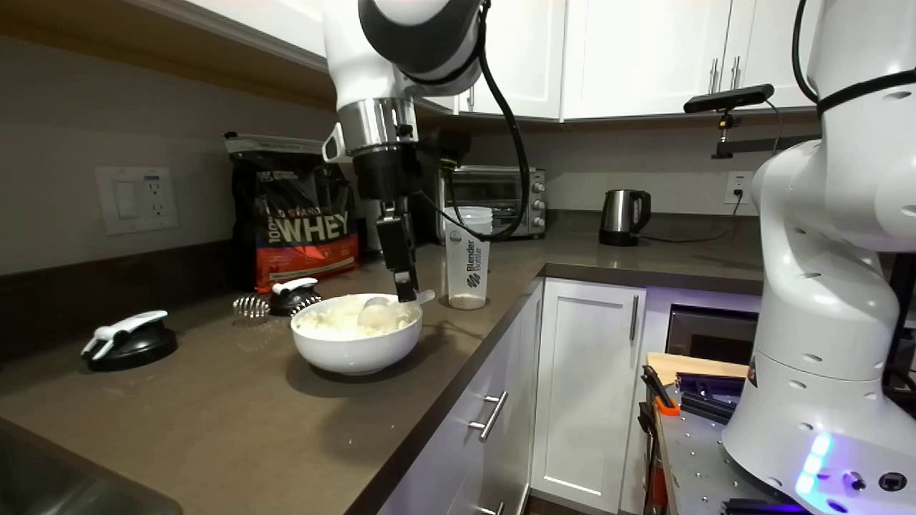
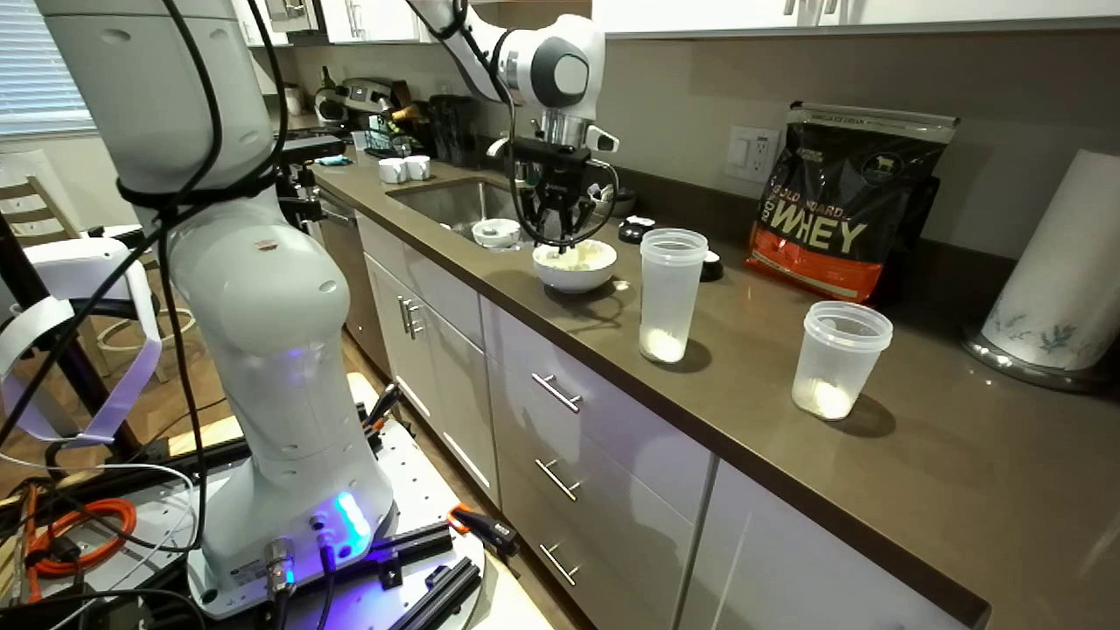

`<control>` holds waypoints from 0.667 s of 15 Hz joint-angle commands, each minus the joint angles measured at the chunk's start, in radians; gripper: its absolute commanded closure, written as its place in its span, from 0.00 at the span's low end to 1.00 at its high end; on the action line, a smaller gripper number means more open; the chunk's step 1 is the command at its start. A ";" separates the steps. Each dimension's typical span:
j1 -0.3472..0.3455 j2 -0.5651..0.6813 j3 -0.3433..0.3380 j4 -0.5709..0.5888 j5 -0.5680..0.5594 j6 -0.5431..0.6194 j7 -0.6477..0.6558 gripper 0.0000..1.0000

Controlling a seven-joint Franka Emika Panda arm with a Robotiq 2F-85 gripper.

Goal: Pick up the small scoop and scoop some powder from the bowl and put it in the plastic container to the right.

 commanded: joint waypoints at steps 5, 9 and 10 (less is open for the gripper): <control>0.000 -0.112 -0.007 0.005 0.017 -0.034 -0.018 0.00; 0.001 -0.175 -0.023 -0.002 0.041 -0.044 -0.030 0.00; 0.002 -0.190 -0.027 -0.005 0.043 -0.045 -0.030 0.00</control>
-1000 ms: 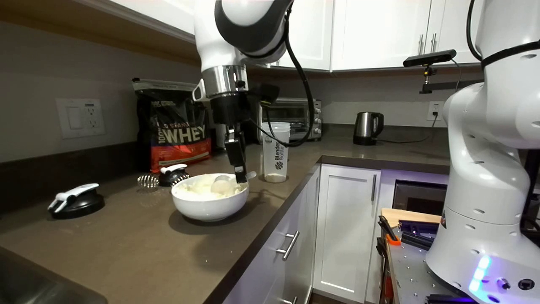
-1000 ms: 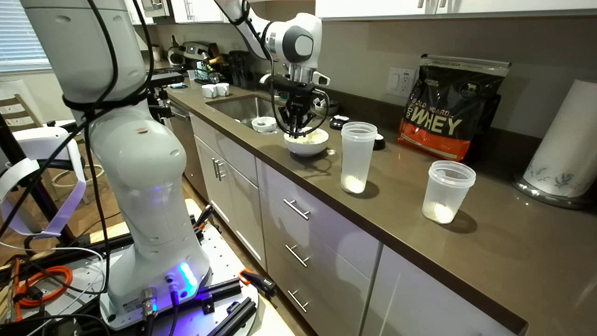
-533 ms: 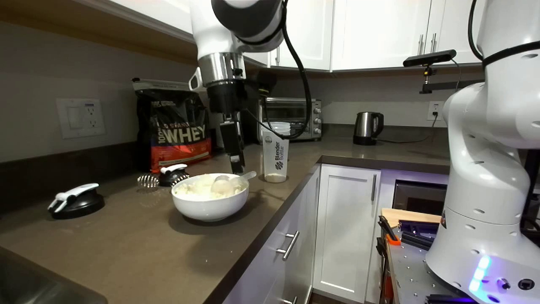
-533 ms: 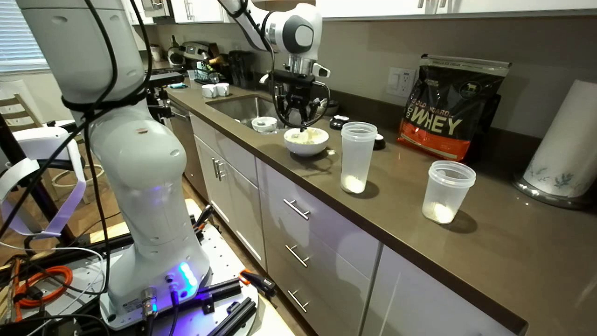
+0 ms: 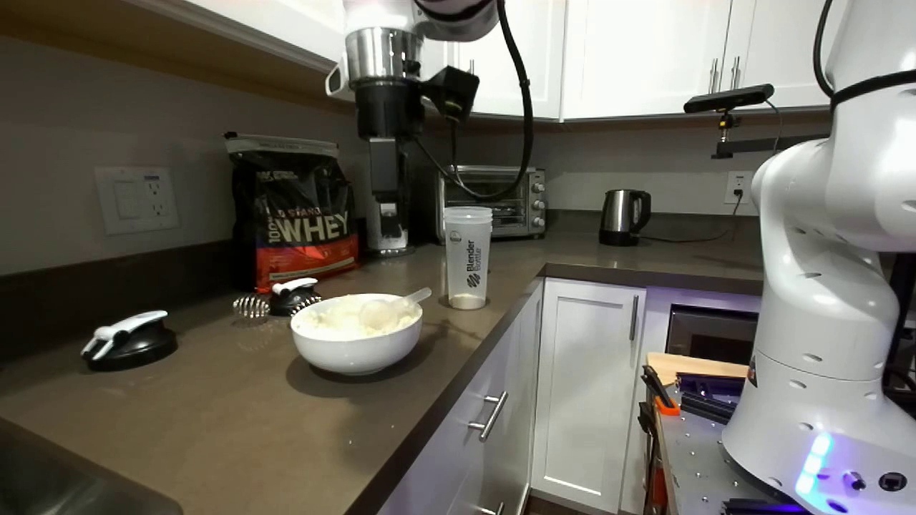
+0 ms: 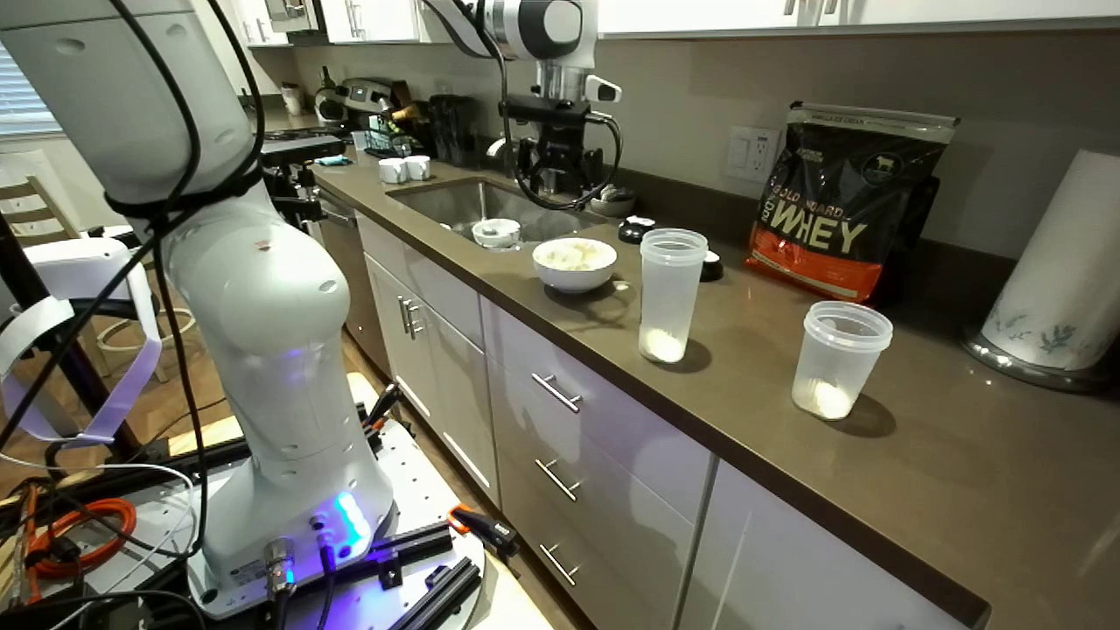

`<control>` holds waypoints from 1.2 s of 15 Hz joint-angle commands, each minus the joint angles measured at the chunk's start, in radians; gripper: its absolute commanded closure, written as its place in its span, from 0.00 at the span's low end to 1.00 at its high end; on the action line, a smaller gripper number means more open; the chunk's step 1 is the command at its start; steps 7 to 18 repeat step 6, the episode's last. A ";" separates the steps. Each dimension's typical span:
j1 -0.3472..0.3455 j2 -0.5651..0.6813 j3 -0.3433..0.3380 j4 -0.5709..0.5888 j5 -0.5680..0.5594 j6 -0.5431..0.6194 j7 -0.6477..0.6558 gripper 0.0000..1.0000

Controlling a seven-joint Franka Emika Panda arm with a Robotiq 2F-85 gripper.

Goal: Pick up the small scoop and scoop some powder from the bowl and put it in the plastic container to the right.

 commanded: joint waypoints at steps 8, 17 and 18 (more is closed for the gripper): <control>0.003 -0.015 -0.007 0.002 0.001 -0.010 0.001 0.00; 0.003 -0.015 -0.007 0.002 0.001 -0.010 0.001 0.00; 0.003 -0.015 -0.007 0.002 0.001 -0.010 0.001 0.00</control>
